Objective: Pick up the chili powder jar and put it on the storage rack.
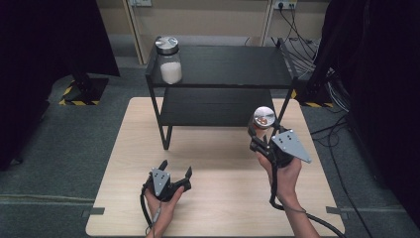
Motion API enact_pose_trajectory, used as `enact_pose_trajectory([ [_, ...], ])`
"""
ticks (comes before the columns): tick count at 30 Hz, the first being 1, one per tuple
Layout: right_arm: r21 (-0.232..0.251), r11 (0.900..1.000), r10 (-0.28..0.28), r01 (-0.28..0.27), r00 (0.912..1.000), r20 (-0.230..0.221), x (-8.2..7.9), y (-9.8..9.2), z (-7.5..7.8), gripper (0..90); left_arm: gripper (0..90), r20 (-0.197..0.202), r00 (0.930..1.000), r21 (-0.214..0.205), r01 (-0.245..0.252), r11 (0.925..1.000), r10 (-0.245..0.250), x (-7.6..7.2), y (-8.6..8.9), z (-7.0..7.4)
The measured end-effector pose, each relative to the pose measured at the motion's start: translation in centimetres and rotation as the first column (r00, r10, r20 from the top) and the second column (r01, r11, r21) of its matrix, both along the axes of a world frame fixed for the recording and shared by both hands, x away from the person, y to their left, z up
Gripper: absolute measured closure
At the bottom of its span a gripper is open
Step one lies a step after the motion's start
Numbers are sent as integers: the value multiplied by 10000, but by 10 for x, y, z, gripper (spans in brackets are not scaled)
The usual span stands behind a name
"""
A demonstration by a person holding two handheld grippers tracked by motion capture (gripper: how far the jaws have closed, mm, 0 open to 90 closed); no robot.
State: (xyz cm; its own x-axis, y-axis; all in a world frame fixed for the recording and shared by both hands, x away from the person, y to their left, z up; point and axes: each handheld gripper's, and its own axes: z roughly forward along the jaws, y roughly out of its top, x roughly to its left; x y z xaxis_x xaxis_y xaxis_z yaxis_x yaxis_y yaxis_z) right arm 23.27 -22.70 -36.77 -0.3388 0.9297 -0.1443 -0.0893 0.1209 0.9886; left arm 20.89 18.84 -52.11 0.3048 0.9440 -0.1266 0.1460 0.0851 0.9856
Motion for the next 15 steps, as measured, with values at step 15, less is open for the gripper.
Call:
enact_pose_trajectory([
  [15, 297, 9994, -189, 176, 9988, 442, 1, 3, 19, 323, 57, -12, 10000, -22, 1, 10000, -1, 0, 0, 0],
])
